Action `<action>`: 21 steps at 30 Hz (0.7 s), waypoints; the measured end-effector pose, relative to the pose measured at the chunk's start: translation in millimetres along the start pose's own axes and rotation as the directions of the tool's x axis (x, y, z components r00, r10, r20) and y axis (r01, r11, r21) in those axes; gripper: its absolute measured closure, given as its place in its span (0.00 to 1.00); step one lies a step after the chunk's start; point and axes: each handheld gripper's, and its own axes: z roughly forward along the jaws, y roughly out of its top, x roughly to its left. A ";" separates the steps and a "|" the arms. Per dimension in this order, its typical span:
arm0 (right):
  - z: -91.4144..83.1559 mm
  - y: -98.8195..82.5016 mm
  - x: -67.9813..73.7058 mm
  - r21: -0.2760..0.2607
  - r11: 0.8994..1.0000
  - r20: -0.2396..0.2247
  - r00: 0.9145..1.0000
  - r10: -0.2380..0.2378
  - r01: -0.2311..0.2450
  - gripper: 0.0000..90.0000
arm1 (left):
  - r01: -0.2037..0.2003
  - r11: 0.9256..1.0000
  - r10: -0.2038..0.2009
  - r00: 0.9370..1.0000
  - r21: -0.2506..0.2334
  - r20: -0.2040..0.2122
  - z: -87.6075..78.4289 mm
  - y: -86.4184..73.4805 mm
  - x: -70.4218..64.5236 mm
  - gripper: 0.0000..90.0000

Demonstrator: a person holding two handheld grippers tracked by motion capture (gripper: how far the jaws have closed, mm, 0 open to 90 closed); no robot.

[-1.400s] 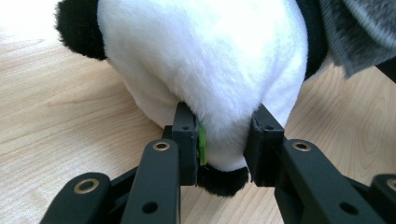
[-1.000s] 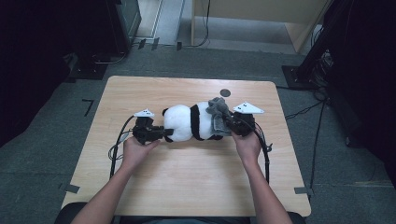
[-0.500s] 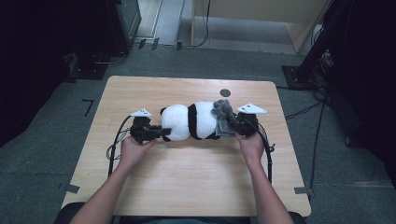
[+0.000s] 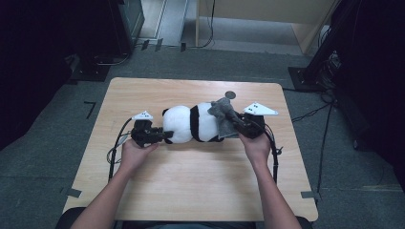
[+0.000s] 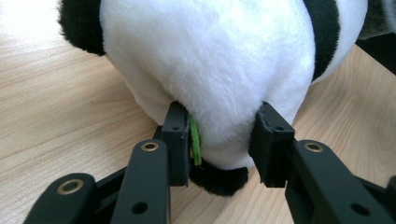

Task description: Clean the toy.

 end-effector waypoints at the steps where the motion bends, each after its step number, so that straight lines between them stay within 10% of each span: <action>1: 2.4 -0.1 1.8 0.008 1.000 -0.012 1.000 -0.004 0.004 0.88 | -0.004 1.000 0.004 1.000 -0.002 0.001 -0.1 -0.3 0.0 0.67; 6: 19.7 -5.7 5.7 0.057 0.998 -0.010 1.000 -0.023 0.024 0.88 | -0.008 1.000 0.008 1.000 -0.028 0.008 -1.8 -2.8 1.6 0.54; 14: 30.8 -5.7 -3.8 0.068 0.998 0.023 1.000 -0.014 0.013 0.88 | -0.163 0.985 0.160 0.985 -0.050 -0.066 -3.6 -9.3 -6.8 0.37; 21: 40.0 -1.3 -10.1 0.080 0.997 0.037 0.999 -0.019 0.016 0.88 | -0.121 0.992 0.118 0.992 -0.048 -0.044 -6.7 -9.2 -7.4 0.36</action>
